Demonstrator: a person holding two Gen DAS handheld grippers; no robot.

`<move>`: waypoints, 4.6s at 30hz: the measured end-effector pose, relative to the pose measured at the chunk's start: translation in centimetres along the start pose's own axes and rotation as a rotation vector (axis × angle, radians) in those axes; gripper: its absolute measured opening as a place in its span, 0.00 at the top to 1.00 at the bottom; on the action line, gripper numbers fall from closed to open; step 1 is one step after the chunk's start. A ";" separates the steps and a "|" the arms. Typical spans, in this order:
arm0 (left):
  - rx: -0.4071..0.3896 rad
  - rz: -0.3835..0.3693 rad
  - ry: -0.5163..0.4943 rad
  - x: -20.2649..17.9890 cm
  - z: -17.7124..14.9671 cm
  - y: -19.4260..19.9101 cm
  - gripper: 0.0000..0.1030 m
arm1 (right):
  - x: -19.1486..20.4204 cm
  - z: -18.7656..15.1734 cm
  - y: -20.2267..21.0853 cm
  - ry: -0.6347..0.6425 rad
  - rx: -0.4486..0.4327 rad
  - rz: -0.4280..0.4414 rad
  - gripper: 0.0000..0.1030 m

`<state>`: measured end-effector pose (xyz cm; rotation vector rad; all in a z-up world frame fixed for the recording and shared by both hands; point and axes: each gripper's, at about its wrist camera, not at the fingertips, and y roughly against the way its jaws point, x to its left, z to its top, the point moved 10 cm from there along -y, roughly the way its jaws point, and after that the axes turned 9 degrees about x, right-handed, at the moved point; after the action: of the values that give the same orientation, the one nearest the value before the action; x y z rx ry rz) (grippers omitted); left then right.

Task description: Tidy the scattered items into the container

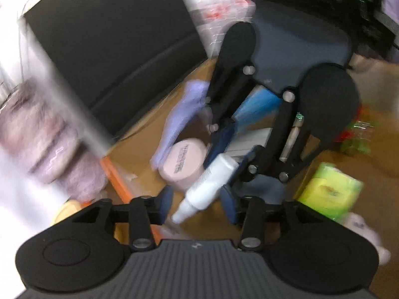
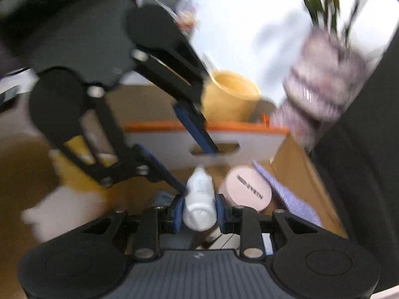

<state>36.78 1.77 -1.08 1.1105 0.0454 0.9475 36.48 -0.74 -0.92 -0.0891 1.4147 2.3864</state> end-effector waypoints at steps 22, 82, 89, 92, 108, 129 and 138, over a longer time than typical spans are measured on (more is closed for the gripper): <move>-0.115 0.089 0.759 -3.7 -2.3 12.4 0.00 | -2.8 -11.4 11.2 -0.745 -0.009 -0.305 0.01; 0.015 0.133 0.820 -21.0 -13.3 12.8 0.00 | 22.6 -21.2 11.8 -1.063 -0.032 -0.488 0.00; 0.014 0.133 0.820 -21.0 -13.3 12.8 0.00 | 22.6 -21.3 11.8 -1.063 -0.032 -0.488 0.00; 0.014 0.133 0.820 -21.1 -13.3 12.8 0.00 | 22.6 -21.3 11.8 -1.063 -0.032 -0.487 0.00; -0.089 0.075 0.868 -17.0 -12.5 13.9 0.00 | 20.1 -19.2 11.7 -0.983 -0.065 -0.348 0.10; -0.113 0.088 0.652 -13.8 -6.6 9.8 0.00 | 8.1 -14.9 6.0 -0.871 -0.080 -0.327 0.70; -0.192 -0.186 0.293 -22.2 -4.7 11.7 0.00 | 15.1 -17.7 10.5 -0.890 -0.128 0.141 0.22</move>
<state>13.44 -8.24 -3.35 0.7704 0.2870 0.9198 16.59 -16.33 -4.46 0.9406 0.8461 2.1467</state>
